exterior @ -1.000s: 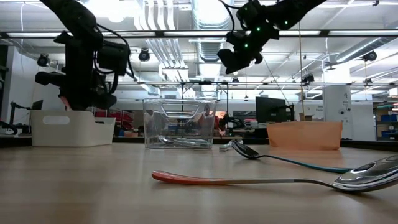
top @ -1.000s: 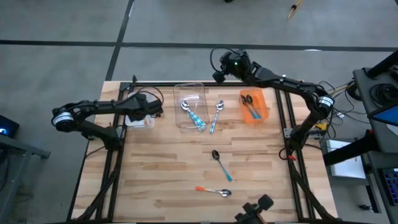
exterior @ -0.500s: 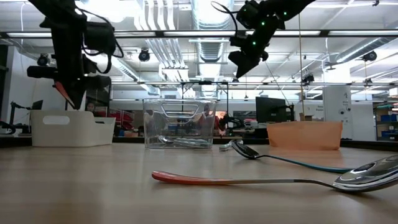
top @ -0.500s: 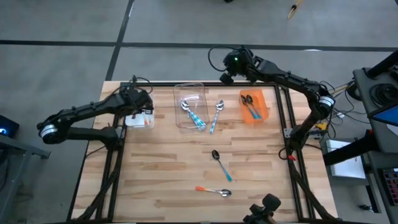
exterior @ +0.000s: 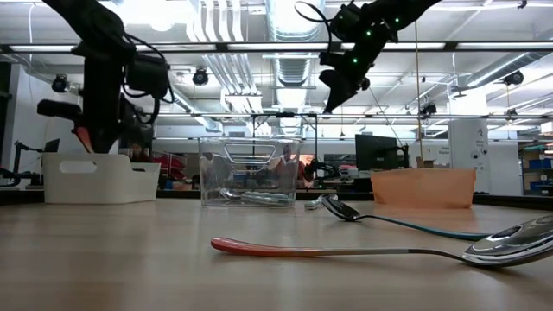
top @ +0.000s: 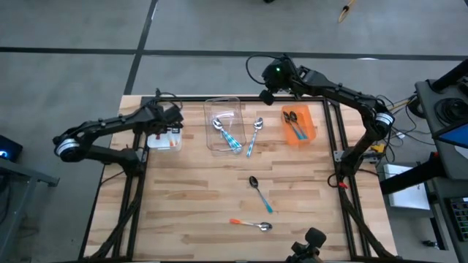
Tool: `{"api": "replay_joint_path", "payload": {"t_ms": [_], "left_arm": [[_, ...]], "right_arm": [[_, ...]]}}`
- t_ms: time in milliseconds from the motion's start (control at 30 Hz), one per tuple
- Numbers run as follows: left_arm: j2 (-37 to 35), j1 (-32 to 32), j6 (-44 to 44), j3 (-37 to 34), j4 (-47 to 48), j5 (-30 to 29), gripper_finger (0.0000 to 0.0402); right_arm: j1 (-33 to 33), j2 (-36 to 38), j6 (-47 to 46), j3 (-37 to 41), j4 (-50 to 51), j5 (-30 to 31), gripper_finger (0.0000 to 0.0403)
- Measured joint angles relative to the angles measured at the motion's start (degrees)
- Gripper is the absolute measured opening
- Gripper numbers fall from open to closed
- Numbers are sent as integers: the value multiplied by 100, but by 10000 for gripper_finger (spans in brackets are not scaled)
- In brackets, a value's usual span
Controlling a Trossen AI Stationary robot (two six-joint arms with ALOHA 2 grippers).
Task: Sort silverware by color (type)
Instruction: Put the orange spoon into the white bin
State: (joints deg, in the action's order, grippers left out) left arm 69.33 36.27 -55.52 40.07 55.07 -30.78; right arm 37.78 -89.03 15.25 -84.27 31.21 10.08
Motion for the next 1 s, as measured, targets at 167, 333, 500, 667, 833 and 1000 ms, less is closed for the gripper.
{"api": "replay_joint_path", "payload": {"t_ms": [167,333,500,667,833,1000], "left_arm": [[277,0,-177,0,-44,-193,0],[468,0,-259,0,-181,-383,0],[650,0,-255,0,-278,-383,0],[798,0,-252,-2,-297,-383,0],[905,0,-250,-2,-323,-383,0],[1004,0,-271,-2,-350,-388,11]], "right_arm": [[0,2,0,0,-1,-6,27],[0,2,0,2,-3,-6,27],[0,4,1,2,-1,-5,27],[0,4,0,2,1,-6,27],[2,4,0,4,3,-6,27],[0,4,0,7,4,-5,27]]}}
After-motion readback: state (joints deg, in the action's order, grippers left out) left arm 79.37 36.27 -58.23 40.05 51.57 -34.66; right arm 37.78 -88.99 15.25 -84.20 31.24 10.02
